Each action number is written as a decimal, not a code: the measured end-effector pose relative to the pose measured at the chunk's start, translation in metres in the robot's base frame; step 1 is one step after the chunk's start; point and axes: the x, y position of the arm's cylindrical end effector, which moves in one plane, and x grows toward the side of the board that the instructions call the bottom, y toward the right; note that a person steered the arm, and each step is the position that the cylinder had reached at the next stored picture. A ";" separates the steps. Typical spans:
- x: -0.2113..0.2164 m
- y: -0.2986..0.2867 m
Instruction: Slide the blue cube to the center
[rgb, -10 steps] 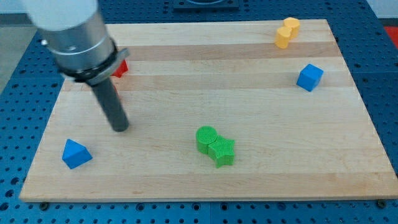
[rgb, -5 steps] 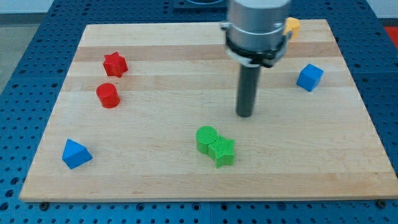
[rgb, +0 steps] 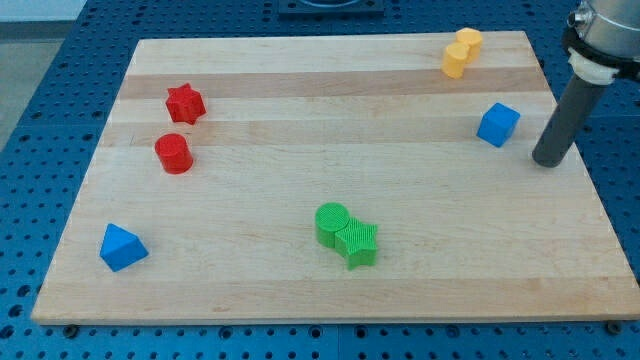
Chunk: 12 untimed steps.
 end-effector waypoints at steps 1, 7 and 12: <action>-0.018 0.000; -0.050 -0.075; -0.028 -0.189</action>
